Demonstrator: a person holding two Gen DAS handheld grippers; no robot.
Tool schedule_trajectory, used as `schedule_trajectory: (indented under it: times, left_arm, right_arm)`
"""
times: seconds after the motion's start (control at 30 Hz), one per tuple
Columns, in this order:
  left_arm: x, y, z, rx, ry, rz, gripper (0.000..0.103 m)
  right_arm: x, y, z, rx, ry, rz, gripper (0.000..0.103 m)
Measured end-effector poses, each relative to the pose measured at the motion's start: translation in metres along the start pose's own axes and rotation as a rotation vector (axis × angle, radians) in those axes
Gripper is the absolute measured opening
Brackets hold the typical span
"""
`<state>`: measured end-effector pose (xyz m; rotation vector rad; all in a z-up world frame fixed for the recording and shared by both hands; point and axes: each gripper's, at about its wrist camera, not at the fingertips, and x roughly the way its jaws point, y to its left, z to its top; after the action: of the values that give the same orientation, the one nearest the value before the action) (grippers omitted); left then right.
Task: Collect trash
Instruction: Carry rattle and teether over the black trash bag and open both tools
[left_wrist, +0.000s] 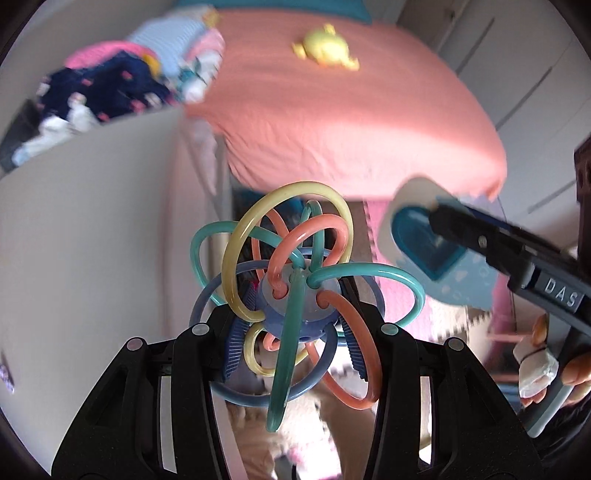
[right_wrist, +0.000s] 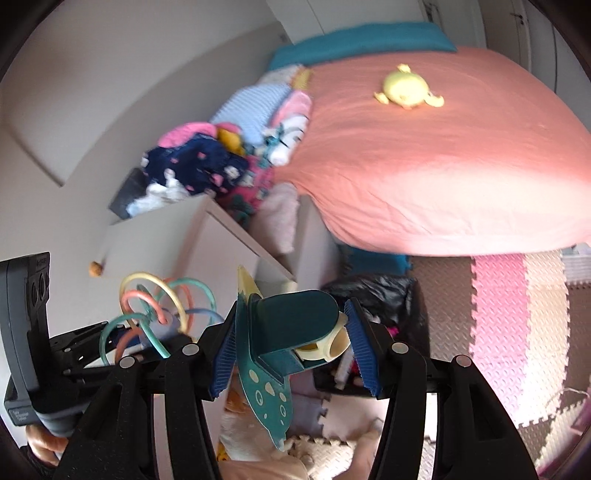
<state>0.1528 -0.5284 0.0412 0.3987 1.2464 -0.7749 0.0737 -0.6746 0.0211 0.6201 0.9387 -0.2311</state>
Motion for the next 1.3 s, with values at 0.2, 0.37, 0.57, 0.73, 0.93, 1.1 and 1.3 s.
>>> schedule_trajectory:
  times: [0.2, 0.37, 0.57, 0.73, 0.93, 1.1, 1.3]
  left_arm:
    - [0.020, -0.012, 0.015, 0.037, 0.050, 0.114, 0.096]
    - [0.010, -0.008, 0.017, 0.032, 0.021, 0.109, 0.096]
    - [0.000, -0.002, 0.017, 0.013, 0.006, 0.115, 0.096]
    - [-0.006, 0.005, 0.010, 0.008, -0.002, 0.114, 0.096]
    - [-0.020, 0.017, 0.002, -0.006, -0.034, 0.104, 0.096]
    - [-0.036, 0.037, -0.010, -0.027, -0.063, 0.105, 0.096]
    - [-0.064, 0.080, -0.038, -0.095, -0.112, 0.101, 0.096]
  right_arm:
    - [0.009, -0.015, 0.005, 0.007, 0.011, -0.050, 0.071]
    - [0.010, -0.016, 0.003, 0.009, 0.017, -0.045, 0.071]
    - [0.006, -0.005, 0.002, 0.000, 0.015, -0.030, 0.071]
    - [0.005, 0.008, 0.001, -0.023, 0.019, -0.019, 0.071]
    - [0.001, 0.030, -0.002, -0.066, 0.021, -0.014, 0.071]
    - [-0.003, 0.058, -0.004, -0.108, 0.017, 0.005, 0.071]
    - [-0.002, 0.107, -0.014, -0.185, 0.017, 0.046, 0.071]
